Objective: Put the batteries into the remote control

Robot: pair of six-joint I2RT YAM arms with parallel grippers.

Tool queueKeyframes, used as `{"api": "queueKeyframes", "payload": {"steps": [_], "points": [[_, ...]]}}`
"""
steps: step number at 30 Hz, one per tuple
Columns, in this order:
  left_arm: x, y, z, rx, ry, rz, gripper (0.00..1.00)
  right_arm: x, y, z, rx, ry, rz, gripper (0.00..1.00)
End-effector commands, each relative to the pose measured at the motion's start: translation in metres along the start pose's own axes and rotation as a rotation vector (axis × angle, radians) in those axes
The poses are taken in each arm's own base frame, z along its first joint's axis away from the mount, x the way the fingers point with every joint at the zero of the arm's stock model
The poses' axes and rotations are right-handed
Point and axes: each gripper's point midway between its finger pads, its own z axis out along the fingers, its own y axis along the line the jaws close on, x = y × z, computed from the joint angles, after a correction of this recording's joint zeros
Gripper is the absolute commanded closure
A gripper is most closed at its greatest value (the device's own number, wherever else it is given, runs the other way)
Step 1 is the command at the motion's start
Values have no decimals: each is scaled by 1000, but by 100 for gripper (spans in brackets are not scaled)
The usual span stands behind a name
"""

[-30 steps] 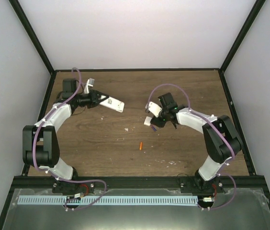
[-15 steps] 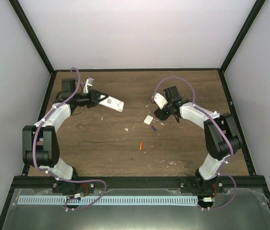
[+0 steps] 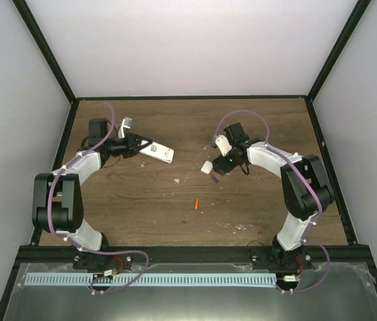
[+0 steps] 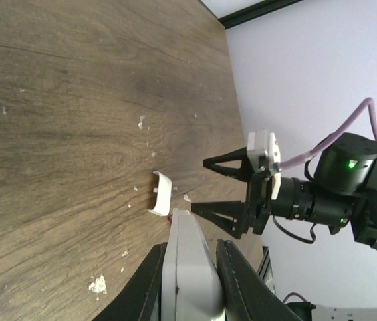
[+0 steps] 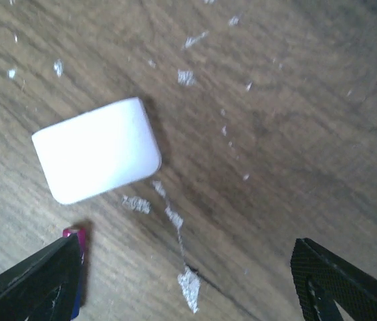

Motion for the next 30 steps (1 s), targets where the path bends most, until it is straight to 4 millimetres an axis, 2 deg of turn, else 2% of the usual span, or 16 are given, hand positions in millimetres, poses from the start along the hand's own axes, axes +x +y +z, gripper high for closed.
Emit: {"api": "queueKeyframes", "payload": {"steps": [1,10,13,18,24,30], "points": [[-9,-7,-1,28,-23,52,100,0,11,-9,-39,3,3,18],[-11,-6,0,36,-31,54,100,23,52,-8,-102,82,-13,28],[-11,-7,1,41,-29,52,100,30,57,-7,-119,103,4,36],[-8,-6,0,42,-25,50,100,38,57,-6,-113,126,18,38],[-7,-6,0,42,-26,46,100,31,67,-14,-105,111,3,38],[-8,-5,0,43,-40,35,100,20,100,-26,-137,98,26,39]]}}
